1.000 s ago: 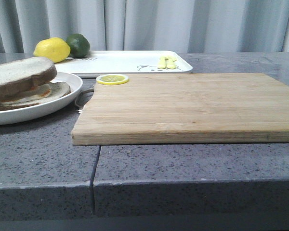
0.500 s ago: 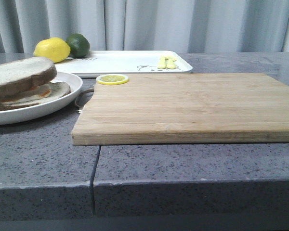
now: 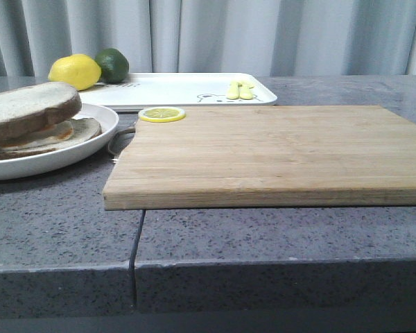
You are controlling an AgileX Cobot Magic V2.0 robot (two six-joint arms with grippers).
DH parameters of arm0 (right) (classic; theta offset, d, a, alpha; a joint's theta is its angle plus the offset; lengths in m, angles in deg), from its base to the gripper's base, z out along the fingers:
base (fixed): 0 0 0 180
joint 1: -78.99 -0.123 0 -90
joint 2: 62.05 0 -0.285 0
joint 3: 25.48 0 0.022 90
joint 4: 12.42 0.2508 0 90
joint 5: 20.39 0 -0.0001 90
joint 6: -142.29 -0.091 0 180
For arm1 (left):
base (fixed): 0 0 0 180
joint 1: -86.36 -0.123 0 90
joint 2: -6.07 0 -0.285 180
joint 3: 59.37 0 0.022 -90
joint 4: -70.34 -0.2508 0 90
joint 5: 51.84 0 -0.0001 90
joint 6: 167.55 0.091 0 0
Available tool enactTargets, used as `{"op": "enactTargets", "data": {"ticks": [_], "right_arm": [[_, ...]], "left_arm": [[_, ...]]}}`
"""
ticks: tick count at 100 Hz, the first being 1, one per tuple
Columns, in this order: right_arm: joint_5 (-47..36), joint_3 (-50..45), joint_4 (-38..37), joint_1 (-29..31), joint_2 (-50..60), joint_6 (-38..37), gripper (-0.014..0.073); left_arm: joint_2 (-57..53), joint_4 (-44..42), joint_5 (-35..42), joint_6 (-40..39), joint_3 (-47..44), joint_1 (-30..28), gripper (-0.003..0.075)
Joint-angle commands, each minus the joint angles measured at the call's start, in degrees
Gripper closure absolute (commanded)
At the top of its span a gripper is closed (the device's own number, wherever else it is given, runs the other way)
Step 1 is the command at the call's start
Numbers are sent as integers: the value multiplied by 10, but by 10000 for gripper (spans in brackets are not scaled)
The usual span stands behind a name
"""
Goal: Place bread and move sandwich to tray
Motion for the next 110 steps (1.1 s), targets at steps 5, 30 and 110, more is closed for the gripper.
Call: {"op": "enactTargets", "data": {"ticks": [5,30,110], "right_arm": [[-42,16,-7,3,-1,1,172],[-42,16,-7,3,-1,1,172],[-42,16,-7,3,-1,1,172]], "left_arm": [[12,5,42,-6,21,-2,210],[77,5,41,-96,21,-2,293],[224,7,103,-97,21,-2,299]]}}
